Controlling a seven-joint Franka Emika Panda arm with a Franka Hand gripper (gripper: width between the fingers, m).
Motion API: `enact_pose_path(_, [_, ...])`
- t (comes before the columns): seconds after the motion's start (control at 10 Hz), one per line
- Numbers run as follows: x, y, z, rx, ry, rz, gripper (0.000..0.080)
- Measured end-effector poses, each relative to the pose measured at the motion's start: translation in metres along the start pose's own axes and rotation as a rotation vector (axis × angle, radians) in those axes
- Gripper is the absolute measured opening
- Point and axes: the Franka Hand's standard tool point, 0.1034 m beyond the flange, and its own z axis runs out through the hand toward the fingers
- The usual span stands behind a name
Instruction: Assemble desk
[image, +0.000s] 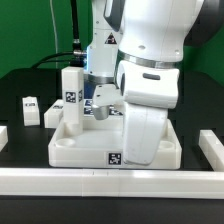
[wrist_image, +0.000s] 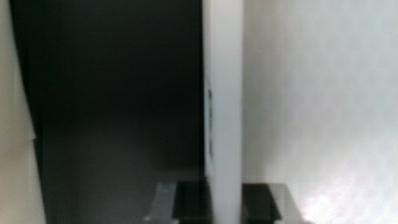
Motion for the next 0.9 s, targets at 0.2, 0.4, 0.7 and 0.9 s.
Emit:
enact_pose_path(0.2, [0.011,0.006,-0.002,0.003,0.001,0.014,0.0063])
enact_pose_path(0.4, [0.028,0.025,-0.009,0.007,0.006,0.036,0.0063])
enact_pose_path(0.7, [0.043,0.039,-0.012,0.013,0.009,0.076,0.0063])
enact_pose_path(0.9, [0.047,0.039,-0.012,0.011,0.007,0.084,0.0063])
